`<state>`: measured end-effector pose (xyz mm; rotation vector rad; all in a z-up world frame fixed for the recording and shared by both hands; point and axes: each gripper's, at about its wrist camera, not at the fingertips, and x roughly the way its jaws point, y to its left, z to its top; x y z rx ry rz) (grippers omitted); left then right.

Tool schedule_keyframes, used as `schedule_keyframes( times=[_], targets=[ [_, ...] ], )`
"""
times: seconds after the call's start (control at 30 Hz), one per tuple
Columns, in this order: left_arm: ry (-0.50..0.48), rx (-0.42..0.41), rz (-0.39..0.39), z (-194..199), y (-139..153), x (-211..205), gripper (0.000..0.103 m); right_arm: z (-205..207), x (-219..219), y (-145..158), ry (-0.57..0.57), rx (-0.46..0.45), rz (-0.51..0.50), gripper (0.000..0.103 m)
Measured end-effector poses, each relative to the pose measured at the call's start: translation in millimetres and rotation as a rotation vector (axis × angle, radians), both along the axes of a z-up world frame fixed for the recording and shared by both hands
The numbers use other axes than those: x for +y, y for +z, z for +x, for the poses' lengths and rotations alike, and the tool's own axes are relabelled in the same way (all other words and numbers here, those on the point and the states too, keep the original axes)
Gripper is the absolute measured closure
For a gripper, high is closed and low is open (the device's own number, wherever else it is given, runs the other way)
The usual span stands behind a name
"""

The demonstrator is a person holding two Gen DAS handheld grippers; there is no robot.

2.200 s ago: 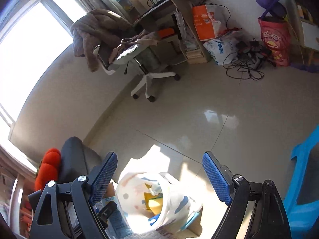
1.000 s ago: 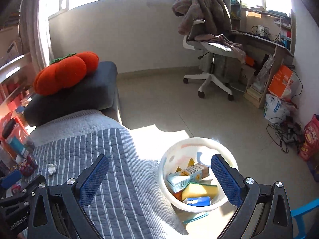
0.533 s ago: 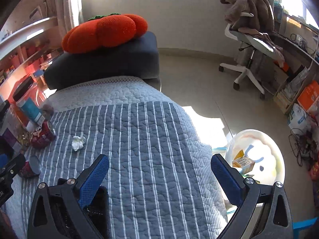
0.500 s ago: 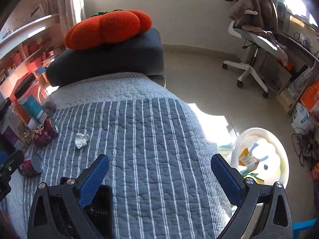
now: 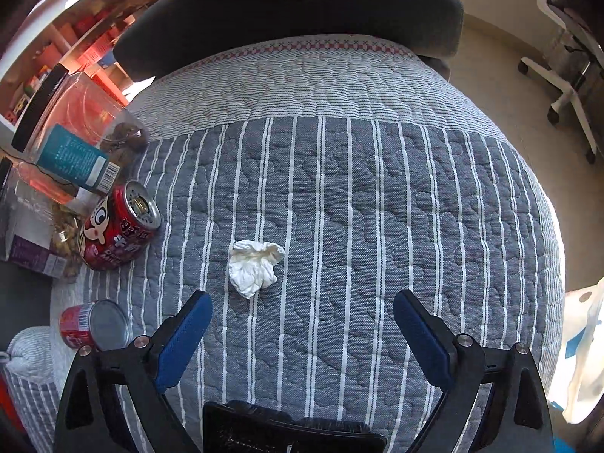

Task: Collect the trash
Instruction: 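Grasp the crumpled white tissue with the right gripper and lift it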

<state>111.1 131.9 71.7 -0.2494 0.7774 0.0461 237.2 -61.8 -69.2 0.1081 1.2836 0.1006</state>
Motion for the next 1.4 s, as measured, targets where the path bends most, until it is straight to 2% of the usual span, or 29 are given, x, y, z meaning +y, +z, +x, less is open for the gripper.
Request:
schedule_keyframes(
  times=[0.1, 0.2, 0.3, 0.37, 0.5, 0.6, 0.73, 0.87, 0.93, 1.1, 1.2, 1.27, 1.3, 1.33, 1.4],
  targets=[
    [0.014, 0.023, -0.019, 3.7, -3.2, 8.7, 0.016, 12.8, 16.2, -11.0, 0.016, 0.027, -0.012, 0.018],
    [0.020, 0.040, -0.024, 6.4, -6.3, 12.4, 0.016, 22.7, 27.9, -26.7, 0.021, 0.070, -0.026, 0.037],
    [0.011, 0.058, -0.014, 8.7, -8.7, 13.6, 0.016, 21.7, 34.4, -30.6, 0.030, 0.043, -0.062, 0.047],
    [-0.003, 0.075, 0.001, 11.1, -11.7, 11.6, 0.016, 21.2, 35.8, -28.9, 0.036, 0.021, -0.054, 0.072],
    [-0.034, 0.127, 0.047, 17.2, -21.2, 3.8, 0.016, 17.0, 26.2, -16.8, 0.023, -0.030, -0.028, 0.074],
    [-0.060, 0.172, 0.119, 20.2, -27.4, 0.1, 0.016, 3.7, 11.3, -0.5, 0.019, -0.084, 0.009, 0.074],
    [-0.159, 0.257, 0.324, 21.4, -44.9, -14.2, 0.016, -27.1, -10.6, 19.0, 0.033, -0.128, 0.040, 0.074],
    [-0.308, 0.342, 0.589, 17.3, -78.9, -32.0, 0.016, -65.7, -34.1, 39.2, 0.050, -0.155, 0.086, 0.074],
    [-0.356, 0.369, 0.663, 16.7, -94.5, -36.6, 0.016, -83.5, -44.5, 50.1, 0.045, -0.174, 0.116, 0.074],
    [-0.404, 0.361, 0.781, 21.3, -118.9, -47.4, 0.016, -117.3, -74.6, 63.0, -0.001, -0.203, 0.207, 0.074],
    [-0.416, 0.388, 0.804, 26.8, -131.5, -51.6, 0.016, -123.0, -81.5, 58.9, -0.022, -0.198, 0.242, 0.073],
    [-0.419, 0.399, 0.792, 28.9, -134.7, -50.4, 0.023, -125.5, -86.1, 56.7, -0.028, -0.200, 0.230, 0.073],
    [-0.422, 0.411, 0.762, 29.3, -134.6, -48.6, 0.042, -126.8, -89.2, 56.7, -0.031, -0.205, 0.224, 0.073],
    [-0.407, 0.416, 0.746, 29.4, -133.4, -46.2, 0.050, -128.2, -92.5, 56.2, -0.036, -0.208, 0.224, 0.073],
    [-0.377, 0.408, 0.702, 28.8, -126.5, -40.5, 0.059, -128.2, -98.2, 55.3, -0.049, -0.210, 0.237, 0.073]
  ],
)
